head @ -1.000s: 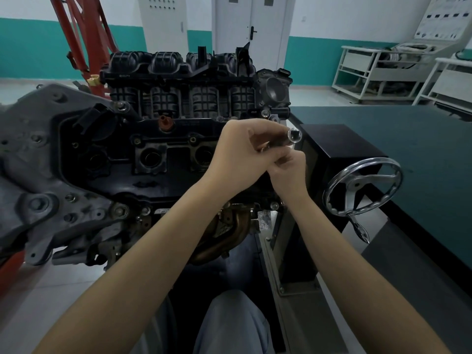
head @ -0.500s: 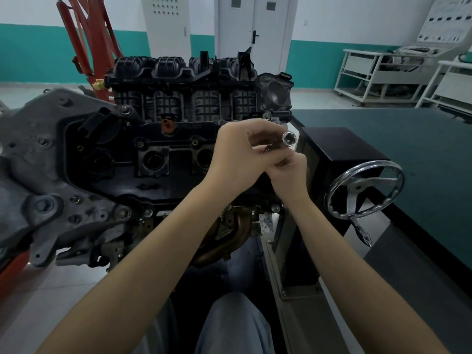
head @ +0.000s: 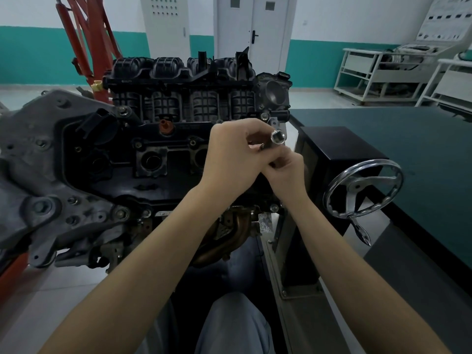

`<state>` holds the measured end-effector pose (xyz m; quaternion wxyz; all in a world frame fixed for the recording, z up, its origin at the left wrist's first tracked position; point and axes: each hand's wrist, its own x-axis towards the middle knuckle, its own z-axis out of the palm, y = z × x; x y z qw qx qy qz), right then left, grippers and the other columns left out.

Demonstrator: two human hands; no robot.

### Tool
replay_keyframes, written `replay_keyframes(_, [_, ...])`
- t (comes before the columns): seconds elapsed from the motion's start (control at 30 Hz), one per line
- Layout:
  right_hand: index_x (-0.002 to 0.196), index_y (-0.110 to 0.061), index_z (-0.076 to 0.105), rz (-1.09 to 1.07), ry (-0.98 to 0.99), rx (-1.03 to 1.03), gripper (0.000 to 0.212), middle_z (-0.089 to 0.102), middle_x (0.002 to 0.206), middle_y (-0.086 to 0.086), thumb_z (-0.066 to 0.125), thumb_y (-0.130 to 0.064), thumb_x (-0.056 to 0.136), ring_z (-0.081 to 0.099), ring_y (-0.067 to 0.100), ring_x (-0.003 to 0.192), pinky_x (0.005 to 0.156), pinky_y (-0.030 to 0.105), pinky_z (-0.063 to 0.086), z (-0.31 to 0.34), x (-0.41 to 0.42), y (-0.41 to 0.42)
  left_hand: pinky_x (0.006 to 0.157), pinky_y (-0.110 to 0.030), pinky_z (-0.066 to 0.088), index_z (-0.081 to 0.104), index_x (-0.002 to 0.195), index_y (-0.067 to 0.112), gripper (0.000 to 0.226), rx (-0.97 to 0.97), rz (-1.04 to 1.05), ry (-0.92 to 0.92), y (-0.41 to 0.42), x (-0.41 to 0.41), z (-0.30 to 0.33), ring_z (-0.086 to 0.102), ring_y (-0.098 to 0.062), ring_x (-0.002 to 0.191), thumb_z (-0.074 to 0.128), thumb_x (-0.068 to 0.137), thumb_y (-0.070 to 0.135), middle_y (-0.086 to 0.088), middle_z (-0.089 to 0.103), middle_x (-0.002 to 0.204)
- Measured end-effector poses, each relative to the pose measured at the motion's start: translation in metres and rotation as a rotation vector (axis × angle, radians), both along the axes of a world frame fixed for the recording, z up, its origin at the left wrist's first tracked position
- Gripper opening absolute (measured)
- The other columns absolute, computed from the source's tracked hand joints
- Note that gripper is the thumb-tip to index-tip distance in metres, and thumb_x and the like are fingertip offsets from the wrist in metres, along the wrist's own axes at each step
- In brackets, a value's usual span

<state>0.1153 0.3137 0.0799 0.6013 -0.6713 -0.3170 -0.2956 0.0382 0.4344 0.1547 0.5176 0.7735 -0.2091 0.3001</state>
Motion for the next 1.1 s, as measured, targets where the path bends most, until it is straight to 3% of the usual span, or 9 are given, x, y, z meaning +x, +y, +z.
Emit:
replay_keyframes(0.07, [0.099,-0.017,0.066,0.026,-0.009,-0.044,0.016,0.070,0.091,-0.015,0.063,-0.016,0.084,0.067,0.003,0.088,0.080,0.020,0.052,0.0005,-0.0014,0.0004,0.081,-0.026,0.057,0.074,0.089,0.015,0.021,-0.026,-0.048,0.016,0.0013,0.0004,0.0013,0.070,-0.005,0.082,0.080,0.073,0.003,0.006,0.072,0.082])
replay_keyframes(0.2, [0.089,-0.016,0.070,-0.019,0.050,0.008,0.015,0.069,0.075,-0.021,0.065,-0.005,0.080,0.065,-0.003,0.074,0.069,0.012,0.048,-0.0038,0.0033,-0.0007,0.087,-0.036,0.056,0.073,0.098,0.004,0.024,0.022,-0.174,0.056,0.0034,0.0003,0.0023,0.071,-0.017,0.089,0.075,0.076,-0.006,-0.009,0.073,0.091])
replay_keyframes(0.3, [0.094,-0.007,0.073,-0.036,0.027,0.044,0.016,0.072,0.085,-0.005,0.068,-0.006,0.078,0.070,0.008,0.083,0.076,0.020,0.052,-0.0047,0.0043,0.0001,0.084,-0.030,0.056,0.075,0.092,0.007,0.020,0.063,-0.028,0.001,0.0020,0.0001,0.0011,0.069,-0.010,0.085,0.080,0.073,0.003,-0.001,0.073,0.087])
replay_keyframes(0.47, [0.104,-0.010,0.066,0.052,-0.005,0.022,0.021,0.072,0.098,-0.009,0.064,-0.008,0.084,0.068,0.011,0.096,0.086,0.024,0.052,-0.0025,0.0023,-0.0003,0.082,-0.021,0.055,0.074,0.095,0.013,0.024,0.020,-0.034,-0.019,0.0007,0.0002,-0.0011,0.069,-0.004,0.084,0.077,0.075,-0.001,0.009,0.069,0.082])
replay_keyframes(0.57, [0.101,-0.010,0.068,0.037,0.027,0.016,0.023,0.072,0.092,-0.018,0.063,0.004,0.084,0.068,0.004,0.091,0.081,0.017,0.051,-0.0045,0.0051,-0.0024,0.083,-0.023,0.055,0.069,0.100,0.016,0.036,-0.039,-0.153,0.041,0.0008,0.0004,-0.0019,0.070,-0.010,0.087,0.075,0.074,-0.008,0.005,0.070,0.085])
replay_keyframes(0.73, [0.097,-0.004,0.072,-0.031,0.037,0.038,0.020,0.072,0.089,-0.001,0.071,0.004,0.079,0.069,0.006,0.086,0.078,0.018,0.052,-0.0043,0.0059,-0.0018,0.079,-0.020,0.055,0.075,0.088,0.012,0.020,-0.037,-0.021,-0.011,-0.0015,0.0010,-0.0030,0.069,-0.004,0.080,0.082,0.071,0.003,0.006,0.071,0.080])
replay_keyframes(0.87, [0.101,-0.017,0.068,0.044,0.005,-0.014,0.018,0.070,0.095,-0.020,0.062,-0.010,0.085,0.067,0.001,0.093,0.083,0.016,0.049,-0.0022,0.0015,-0.0007,0.081,-0.022,0.056,0.073,0.092,0.015,0.028,-0.078,-0.087,0.018,-0.0001,0.0009,-0.0023,0.071,-0.007,0.084,0.076,0.074,-0.005,0.005,0.071,0.083])
replay_keyframes(0.97, [0.093,-0.028,0.069,0.006,0.030,-0.006,0.019,0.069,0.082,-0.027,0.061,-0.014,0.083,0.066,-0.005,0.081,0.073,0.009,0.047,-0.0026,0.0007,0.0013,0.087,-0.031,0.056,0.072,0.101,0.005,0.028,-0.059,-0.185,0.055,0.0000,0.0005,-0.0019,0.071,-0.016,0.091,0.074,0.076,-0.008,-0.008,0.073,0.092])
replay_keyframes(1.1, [0.092,-0.006,0.074,-0.022,0.029,0.046,0.017,0.073,0.088,-0.001,0.066,-0.012,0.078,0.070,0.014,0.087,0.079,0.024,0.053,-0.0061,0.0057,-0.0012,0.085,-0.025,0.056,0.075,0.094,0.009,0.023,0.046,-0.066,0.021,-0.0011,0.0010,-0.0032,0.069,-0.007,0.087,0.081,0.073,0.003,0.000,0.073,0.089])
